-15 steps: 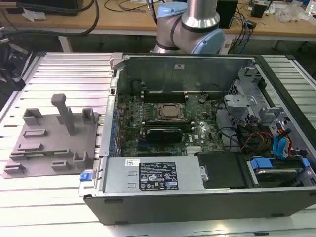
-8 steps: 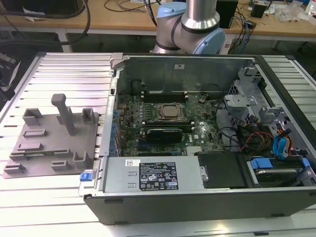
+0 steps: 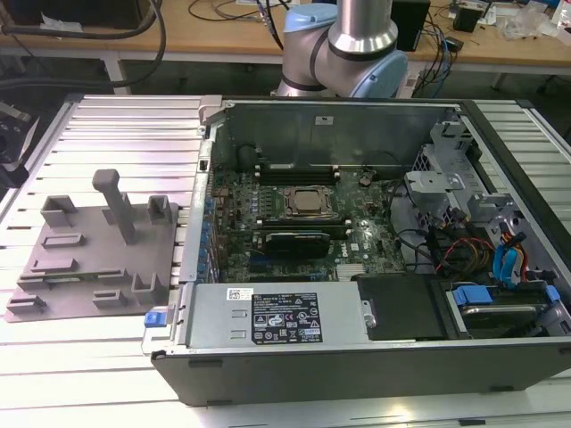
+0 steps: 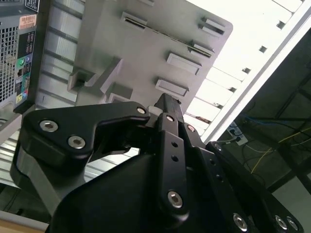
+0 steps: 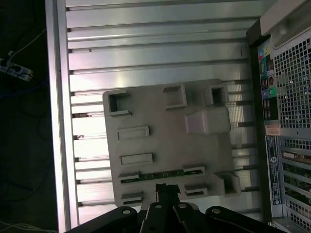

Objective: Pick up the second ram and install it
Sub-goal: 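Reach for the second ram, then pick up the second ram and move it above second insertion slot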

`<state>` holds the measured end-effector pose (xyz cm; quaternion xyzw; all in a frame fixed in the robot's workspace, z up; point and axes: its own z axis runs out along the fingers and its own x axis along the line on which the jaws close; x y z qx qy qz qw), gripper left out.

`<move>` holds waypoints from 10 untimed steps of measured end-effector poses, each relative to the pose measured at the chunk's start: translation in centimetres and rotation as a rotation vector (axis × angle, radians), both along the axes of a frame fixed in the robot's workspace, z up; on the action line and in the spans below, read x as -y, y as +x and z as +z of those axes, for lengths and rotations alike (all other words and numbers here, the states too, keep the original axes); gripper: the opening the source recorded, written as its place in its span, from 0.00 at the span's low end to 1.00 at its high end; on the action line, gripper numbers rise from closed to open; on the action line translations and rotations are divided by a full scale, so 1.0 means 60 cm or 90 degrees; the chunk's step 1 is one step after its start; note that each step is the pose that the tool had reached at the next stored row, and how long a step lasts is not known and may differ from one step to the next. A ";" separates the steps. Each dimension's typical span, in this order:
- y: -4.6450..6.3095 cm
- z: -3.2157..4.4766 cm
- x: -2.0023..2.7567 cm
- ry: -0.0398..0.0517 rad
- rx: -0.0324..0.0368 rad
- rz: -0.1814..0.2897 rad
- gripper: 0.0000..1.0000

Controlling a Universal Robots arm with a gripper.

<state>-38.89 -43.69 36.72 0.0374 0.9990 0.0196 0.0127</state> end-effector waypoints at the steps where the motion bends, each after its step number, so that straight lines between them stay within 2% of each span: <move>1: 0.000 0.000 0.0000 0.0000 0.0000 0.000 0.08; 10: 0.000 0.000 0.0000 0.0000 0.0000 0.000 0.08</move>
